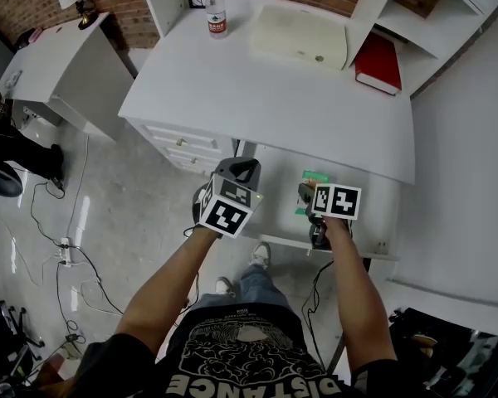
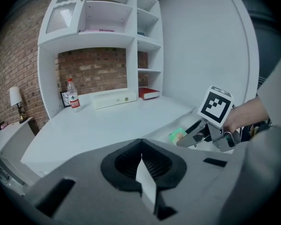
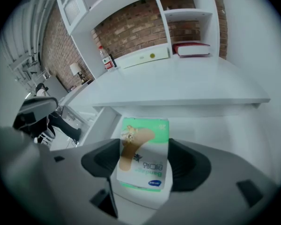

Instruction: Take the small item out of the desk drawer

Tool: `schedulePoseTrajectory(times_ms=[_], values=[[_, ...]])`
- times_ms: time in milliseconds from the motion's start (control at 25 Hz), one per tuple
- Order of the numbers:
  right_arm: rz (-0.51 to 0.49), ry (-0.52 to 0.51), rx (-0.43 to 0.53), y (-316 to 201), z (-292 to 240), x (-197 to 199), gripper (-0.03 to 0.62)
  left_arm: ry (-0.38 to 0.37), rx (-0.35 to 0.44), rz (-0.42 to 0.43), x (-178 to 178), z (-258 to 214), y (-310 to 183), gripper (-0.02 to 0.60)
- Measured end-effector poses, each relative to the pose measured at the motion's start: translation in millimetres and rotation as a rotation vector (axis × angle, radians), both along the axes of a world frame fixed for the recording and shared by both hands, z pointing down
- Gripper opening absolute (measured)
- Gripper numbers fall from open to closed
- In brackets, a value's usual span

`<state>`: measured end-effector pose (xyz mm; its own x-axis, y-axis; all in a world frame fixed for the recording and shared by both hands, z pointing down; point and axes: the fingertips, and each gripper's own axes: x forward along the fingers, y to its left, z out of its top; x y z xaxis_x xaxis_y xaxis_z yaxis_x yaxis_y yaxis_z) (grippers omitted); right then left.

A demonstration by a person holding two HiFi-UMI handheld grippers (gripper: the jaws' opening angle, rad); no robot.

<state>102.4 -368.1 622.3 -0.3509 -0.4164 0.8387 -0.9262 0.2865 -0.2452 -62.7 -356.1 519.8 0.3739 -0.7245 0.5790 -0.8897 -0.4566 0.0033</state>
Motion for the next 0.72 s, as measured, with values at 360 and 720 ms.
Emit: schedulePoseTrajectory(times_ms=[360, 720], values=[[0.029, -0.023, 0.112, 11.8, -42.4, 6.6, 0.318, -0.003, 0.052, 0.036, 8.0, -28.1, 15.0, 0.009], [0.060, -0.063, 0.327, 3.4, -124.1, 10.3, 0.318, 0.025, 0.152, 0.025, 7.9, -76.7, 14.8, 0.009]])
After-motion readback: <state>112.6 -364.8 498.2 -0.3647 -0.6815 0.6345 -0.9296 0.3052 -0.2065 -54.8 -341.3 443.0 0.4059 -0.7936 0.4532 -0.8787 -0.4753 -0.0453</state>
